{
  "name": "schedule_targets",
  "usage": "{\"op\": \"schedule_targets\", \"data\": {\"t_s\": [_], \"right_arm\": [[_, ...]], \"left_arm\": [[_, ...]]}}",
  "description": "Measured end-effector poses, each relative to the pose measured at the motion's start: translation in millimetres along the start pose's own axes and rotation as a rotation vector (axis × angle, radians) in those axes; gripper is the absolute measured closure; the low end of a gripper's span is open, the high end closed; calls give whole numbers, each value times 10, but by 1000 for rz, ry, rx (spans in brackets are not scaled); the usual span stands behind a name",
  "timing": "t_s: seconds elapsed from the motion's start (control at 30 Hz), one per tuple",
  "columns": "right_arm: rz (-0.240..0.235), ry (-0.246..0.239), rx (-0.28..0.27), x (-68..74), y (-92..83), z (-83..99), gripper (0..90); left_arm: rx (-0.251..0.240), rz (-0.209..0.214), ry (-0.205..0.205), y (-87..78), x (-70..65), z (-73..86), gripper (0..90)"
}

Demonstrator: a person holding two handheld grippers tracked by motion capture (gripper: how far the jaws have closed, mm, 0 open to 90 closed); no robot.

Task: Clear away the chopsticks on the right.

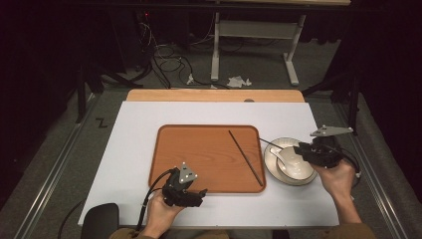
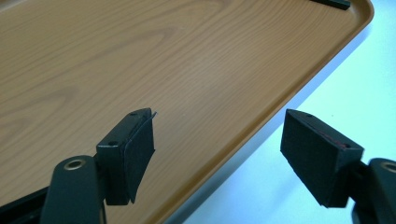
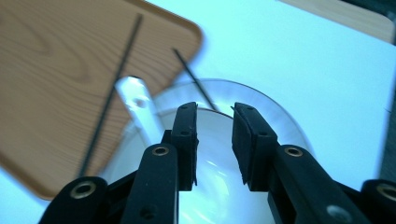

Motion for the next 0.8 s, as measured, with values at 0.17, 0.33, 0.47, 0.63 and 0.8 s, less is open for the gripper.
{"op": "schedule_targets", "data": {"t_s": [0.17, 0.33, 0.47, 0.63, 0.8], "right_arm": [[4, 65, 4, -304, 6, 78, 721], [13, 85, 53, -461, 112, 131, 727], [18, 85, 124, -549, 241, 203, 741], [3, 76, 197, -588, 268, 278, 758], [-12, 65, 235, -588, 247, 337, 762]], "left_arm": [[-1, -12, -24, -32, 20, 51, 259], [-2, -26, -41, -68, 35, 94, 259], [-4, -31, -52, -84, 52, 115, 259], [-2, -30, -51, -81, 47, 116, 258], [-2, -31, -50, -77, 46, 112, 259]]}}
Point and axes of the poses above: each handheld gripper's, and its own axes: y roughly forward along the jaws, z roughly out of its underside, x roughly to its left, the point moved 4 cm from there along y, roughly forward along the jaws, and after that the axes turned 9 degrees about x, right-handed, at the moved point
